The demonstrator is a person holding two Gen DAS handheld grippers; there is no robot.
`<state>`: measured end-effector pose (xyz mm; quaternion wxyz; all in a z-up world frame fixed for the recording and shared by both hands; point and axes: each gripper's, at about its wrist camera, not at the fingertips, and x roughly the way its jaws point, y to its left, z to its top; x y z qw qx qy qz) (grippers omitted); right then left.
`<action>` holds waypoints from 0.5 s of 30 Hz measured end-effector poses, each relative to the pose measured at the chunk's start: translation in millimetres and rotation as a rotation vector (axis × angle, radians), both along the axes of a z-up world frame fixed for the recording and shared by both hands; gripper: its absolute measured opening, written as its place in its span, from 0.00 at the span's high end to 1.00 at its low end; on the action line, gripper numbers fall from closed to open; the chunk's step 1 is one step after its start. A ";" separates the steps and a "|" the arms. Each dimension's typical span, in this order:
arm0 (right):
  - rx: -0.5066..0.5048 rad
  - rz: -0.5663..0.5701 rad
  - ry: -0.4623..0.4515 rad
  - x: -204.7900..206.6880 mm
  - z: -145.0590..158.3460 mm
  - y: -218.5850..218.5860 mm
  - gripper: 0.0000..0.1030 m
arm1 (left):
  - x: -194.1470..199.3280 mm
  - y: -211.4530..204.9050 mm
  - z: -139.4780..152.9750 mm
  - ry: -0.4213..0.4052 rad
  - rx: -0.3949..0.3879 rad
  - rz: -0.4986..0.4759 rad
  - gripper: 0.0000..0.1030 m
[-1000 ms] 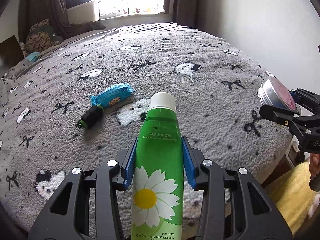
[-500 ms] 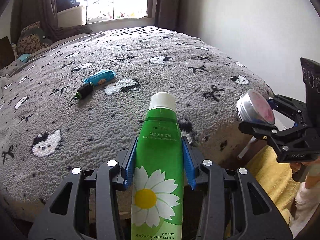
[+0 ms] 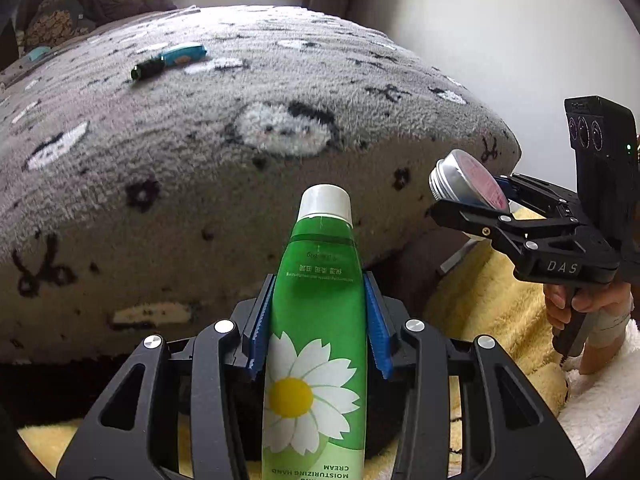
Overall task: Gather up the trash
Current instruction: 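Carry the cream tube and pink tin down below the bed edge to the bin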
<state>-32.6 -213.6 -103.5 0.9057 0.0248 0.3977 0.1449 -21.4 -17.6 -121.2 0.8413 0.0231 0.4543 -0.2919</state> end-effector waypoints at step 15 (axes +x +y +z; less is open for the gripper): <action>-0.057 0.034 0.210 7.4 -80.9 27.7 0.31 | -7.7 3.6 -105.7 0.267 0.081 0.028 0.61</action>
